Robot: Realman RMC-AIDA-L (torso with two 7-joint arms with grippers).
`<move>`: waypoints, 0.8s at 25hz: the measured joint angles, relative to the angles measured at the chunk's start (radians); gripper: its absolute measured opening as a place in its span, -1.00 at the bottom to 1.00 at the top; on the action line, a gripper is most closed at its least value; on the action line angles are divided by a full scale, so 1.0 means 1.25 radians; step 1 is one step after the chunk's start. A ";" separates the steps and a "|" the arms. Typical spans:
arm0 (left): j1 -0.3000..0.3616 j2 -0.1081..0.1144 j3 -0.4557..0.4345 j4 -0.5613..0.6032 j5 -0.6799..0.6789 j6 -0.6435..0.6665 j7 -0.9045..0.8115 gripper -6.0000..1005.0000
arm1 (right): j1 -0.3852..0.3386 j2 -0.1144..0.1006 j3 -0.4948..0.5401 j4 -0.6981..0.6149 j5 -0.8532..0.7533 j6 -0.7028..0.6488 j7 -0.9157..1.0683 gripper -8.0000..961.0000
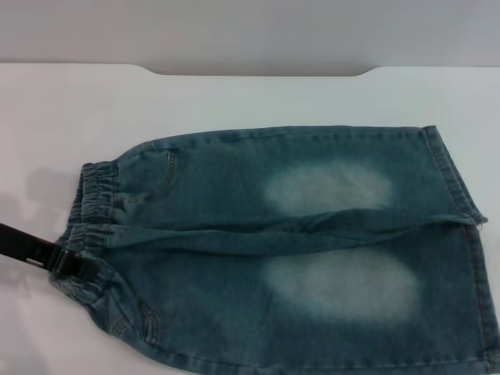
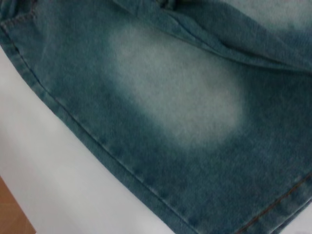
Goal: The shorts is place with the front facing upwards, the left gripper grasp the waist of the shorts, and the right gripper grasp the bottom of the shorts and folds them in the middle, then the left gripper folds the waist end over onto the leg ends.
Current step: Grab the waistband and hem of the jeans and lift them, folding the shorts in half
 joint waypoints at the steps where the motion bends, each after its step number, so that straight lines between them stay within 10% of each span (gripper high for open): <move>1: -0.002 0.000 -0.001 0.000 0.000 0.000 0.000 -0.88 | -0.002 0.000 -0.003 0.001 -0.001 0.001 0.000 0.21; 20: -0.009 0.001 0.004 0.000 0.000 0.001 0.002 -0.88 | -0.025 0.000 -0.057 0.039 -0.054 0.021 0.001 0.21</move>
